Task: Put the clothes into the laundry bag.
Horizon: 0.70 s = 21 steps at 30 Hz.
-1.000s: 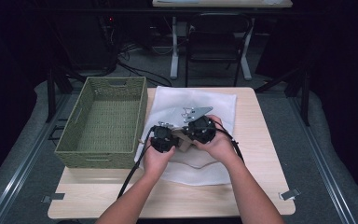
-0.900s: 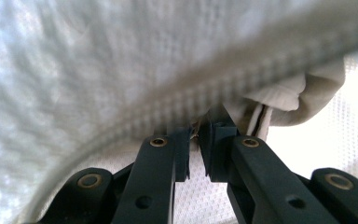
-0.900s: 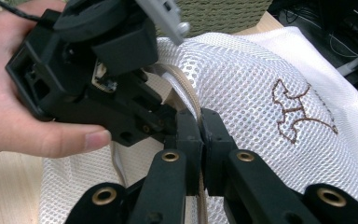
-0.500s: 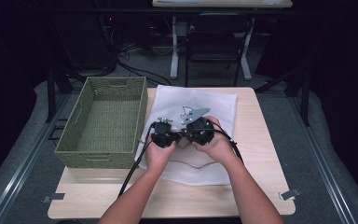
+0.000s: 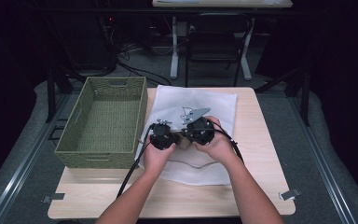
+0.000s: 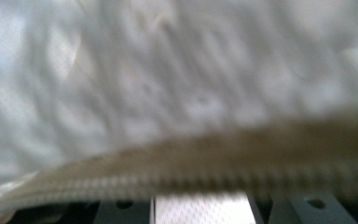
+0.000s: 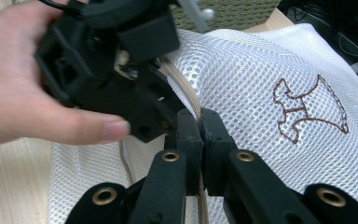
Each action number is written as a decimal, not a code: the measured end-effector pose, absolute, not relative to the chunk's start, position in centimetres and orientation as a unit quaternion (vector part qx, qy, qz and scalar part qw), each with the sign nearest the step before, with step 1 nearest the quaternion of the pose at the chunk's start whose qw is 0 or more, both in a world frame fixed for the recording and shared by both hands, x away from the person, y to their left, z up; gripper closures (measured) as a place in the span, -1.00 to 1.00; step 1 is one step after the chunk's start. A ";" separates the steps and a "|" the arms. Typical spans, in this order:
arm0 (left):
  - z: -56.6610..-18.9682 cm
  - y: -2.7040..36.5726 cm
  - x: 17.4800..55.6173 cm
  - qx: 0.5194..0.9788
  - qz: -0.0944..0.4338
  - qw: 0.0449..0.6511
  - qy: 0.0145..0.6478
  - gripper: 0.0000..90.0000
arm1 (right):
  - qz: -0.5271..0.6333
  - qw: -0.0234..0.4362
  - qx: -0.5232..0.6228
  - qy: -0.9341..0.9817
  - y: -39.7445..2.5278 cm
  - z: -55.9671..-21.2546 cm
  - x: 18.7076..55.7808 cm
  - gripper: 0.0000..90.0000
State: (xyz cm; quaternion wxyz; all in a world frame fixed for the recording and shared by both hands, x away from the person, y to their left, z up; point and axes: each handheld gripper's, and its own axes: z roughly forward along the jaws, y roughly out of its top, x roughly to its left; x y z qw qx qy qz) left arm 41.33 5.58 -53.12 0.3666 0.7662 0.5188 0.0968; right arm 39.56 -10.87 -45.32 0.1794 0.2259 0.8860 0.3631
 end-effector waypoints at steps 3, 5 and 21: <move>-52.7 6.0 40.5 0.777 0.102 0.357 0.508 0.51 | 0.363 0.178 0.227 0.886 -11.0 -45.3 39.6 0.96; -52.3 6.3 39.8 0.786 0.112 0.354 0.494 0.49 | 0.363 0.175 0.227 0.887 -11.0 -45.3 39.6 0.96; -51.5 8.3 36.1 0.807 0.106 0.366 0.452 0.42 | 0.347 0.161 0.225 0.896 -10.6 -46.1 39.5 0.95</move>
